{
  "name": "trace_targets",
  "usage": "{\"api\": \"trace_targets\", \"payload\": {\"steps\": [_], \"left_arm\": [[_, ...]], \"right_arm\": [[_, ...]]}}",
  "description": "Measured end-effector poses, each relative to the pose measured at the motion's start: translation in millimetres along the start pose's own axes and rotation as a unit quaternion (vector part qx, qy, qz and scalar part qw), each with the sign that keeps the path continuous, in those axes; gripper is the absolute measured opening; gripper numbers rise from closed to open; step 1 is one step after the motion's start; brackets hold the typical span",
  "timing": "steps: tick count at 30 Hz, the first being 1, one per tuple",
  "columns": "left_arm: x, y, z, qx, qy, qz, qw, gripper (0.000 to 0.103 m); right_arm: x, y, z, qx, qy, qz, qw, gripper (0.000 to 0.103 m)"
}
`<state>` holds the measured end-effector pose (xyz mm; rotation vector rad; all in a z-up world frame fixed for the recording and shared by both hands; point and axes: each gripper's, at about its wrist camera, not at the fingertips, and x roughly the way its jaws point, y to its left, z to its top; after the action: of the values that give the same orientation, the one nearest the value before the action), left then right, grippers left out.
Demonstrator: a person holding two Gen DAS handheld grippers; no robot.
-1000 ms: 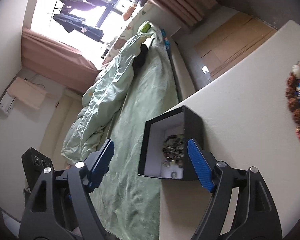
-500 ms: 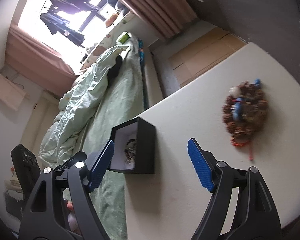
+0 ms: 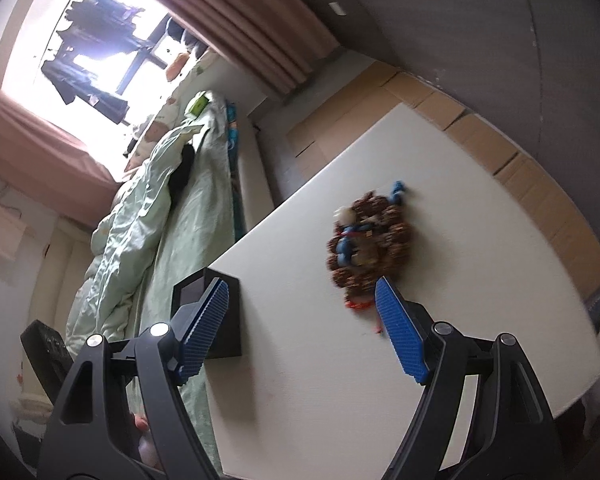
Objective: Organize jewelry
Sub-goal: 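Move both tools back toward the remaining jewelry pile, then close the right tool on the brown rudraksha bead bracelet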
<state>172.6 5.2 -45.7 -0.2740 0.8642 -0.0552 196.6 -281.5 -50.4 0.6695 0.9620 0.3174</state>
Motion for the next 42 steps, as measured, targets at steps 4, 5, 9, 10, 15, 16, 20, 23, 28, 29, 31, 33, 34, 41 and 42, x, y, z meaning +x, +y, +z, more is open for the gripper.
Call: {"api": "trace_targets", "payload": {"steps": [4, 5, 9, 10, 15, 16, 20, 23, 28, 29, 31, 33, 34, 41, 42], "left_arm": [[9, -12, -2, 0.009, 0.001, -0.009, 0.9999, 0.095], [12, -13, -2, 0.010, 0.002, -0.011, 0.9999, 0.095], [21, -21, -2, 0.007, 0.003, -0.022, 0.9997, 0.089], [24, -22, -2, 0.006, 0.006, -0.025, 0.9996, 0.086], [42, -35, -1, 0.005, 0.021, -0.049, 0.9986, 0.074], [47, -38, -1, 0.009, 0.024, -0.051, 0.9983, 0.071], [62, -45, 1, 0.022, 0.038, -0.060, 0.9972, 0.062], [73, -43, 3, 0.018, 0.048, -0.064, 0.9966, 0.059], [87, -41, 7, 0.020, 0.060, -0.066, 0.9959, 0.057], [89, -41, 8, 0.020, 0.061, -0.066, 0.9957, 0.057], [92, -40, 11, 0.019, 0.063, -0.068, 0.9955, 0.057], [97, -39, 13, 0.017, 0.065, -0.069, 0.9953, 0.057], [99, -39, 14, 0.016, 0.066, -0.070, 0.9952, 0.057], [107, -37, 22, 0.020, 0.068, -0.065, 0.9954, 0.057], [106, -37, 23, 0.022, 0.066, -0.064, 0.9956, 0.057]], "right_arm": [[-2, -11, 3, 0.020, 0.003, -0.003, 1.000, 0.076], [-2, -16, 4, 0.028, 0.006, -0.004, 1.000, 0.076], [0, -25, 9, 0.047, 0.008, -0.005, 0.999, 0.075], [2, -26, 11, 0.050, 0.009, -0.006, 0.999, 0.071], [12, -32, 16, 0.062, 0.013, -0.014, 0.998, 0.056], [18, -33, 18, 0.063, 0.015, -0.025, 0.998, 0.050], [34, -33, 27, 0.053, 0.016, -0.060, 0.997, 0.041], [45, -34, 32, 0.049, 0.021, -0.072, 0.996, 0.038], [66, -37, 35, 0.038, 0.037, -0.100, 0.994, 0.038], [71, -37, 36, 0.034, 0.042, -0.103, 0.993, 0.038], [80, -34, 36, 0.022, 0.049, -0.117, 0.992, 0.037], [91, -29, 35, 0.000, 0.055, -0.145, 0.988, 0.037], [96, -27, 35, -0.009, 0.058, -0.157, 0.986, 0.037], [104, -19, 29, -0.039, 0.062, -0.194, 0.978, 0.020], [102, -20, 29, -0.037, 0.060, -0.186, 0.980, 0.019]]}}
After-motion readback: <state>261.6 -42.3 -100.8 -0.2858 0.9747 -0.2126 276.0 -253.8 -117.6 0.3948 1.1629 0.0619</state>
